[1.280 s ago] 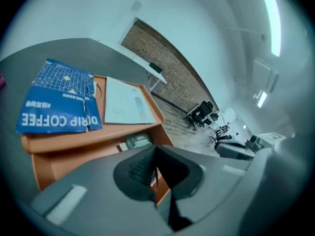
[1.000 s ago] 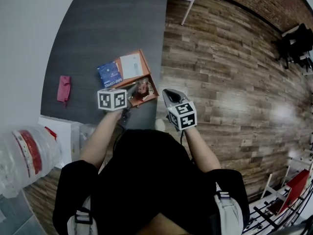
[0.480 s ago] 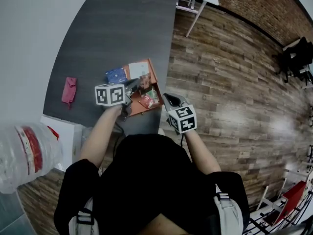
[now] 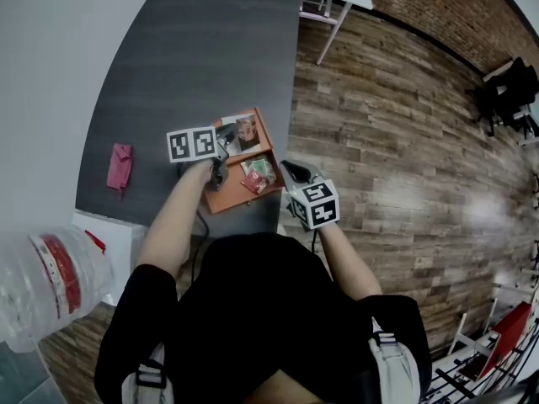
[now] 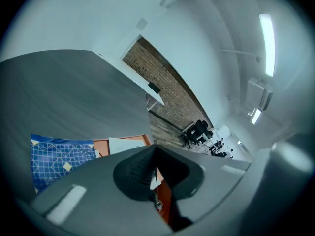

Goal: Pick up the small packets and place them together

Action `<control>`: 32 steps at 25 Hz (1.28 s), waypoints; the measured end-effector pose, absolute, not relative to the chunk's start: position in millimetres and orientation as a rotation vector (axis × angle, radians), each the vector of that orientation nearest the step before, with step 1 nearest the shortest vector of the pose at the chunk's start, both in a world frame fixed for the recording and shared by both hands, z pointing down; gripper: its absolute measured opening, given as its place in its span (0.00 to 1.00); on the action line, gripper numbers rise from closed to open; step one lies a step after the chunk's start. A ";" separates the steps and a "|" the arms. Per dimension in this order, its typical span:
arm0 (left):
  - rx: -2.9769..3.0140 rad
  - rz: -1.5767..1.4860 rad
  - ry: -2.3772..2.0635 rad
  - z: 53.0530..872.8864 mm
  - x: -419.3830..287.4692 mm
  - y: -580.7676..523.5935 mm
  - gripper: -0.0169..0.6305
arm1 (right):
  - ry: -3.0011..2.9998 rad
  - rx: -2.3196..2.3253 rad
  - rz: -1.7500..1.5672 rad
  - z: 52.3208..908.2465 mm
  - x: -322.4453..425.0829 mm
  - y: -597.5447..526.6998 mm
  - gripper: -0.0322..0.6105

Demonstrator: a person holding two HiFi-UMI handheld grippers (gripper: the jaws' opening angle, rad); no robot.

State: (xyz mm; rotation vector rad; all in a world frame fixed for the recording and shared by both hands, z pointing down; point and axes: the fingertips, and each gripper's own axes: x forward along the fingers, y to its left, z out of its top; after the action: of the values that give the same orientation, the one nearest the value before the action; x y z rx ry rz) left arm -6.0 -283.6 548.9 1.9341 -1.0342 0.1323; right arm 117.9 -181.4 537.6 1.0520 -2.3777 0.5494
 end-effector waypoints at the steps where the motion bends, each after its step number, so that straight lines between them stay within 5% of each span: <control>1: 1.922 0.153 -1.043 553.2 -6.8 -286.7 0.02 | -2.373 1.054 0.554 538.4 117.9 -181.5 0.05; 12: 1.860 0.349 -1.177 585.3 -21.4 -298.7 0.03 | -2.346 1.086 0.588 542.6 123.7 -180.0 0.05; 19: 1.890 0.417 -1.278 581.6 -30.0 -300.8 0.27 | -2.354 1.073 0.577 540.6 123.2 -179.5 0.05; 32: 2.313 0.157 -1.437 470.3 -23.6 -283.4 0.20 | -2.486 1.063 0.464 501.8 111.8 -189.8 0.05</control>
State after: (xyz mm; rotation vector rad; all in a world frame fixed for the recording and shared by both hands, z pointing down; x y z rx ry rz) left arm -23.6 -283.4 470.3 2.3127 -1.4372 0.1568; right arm 111.8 -189.8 501.8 1.0627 -2.4857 0.4637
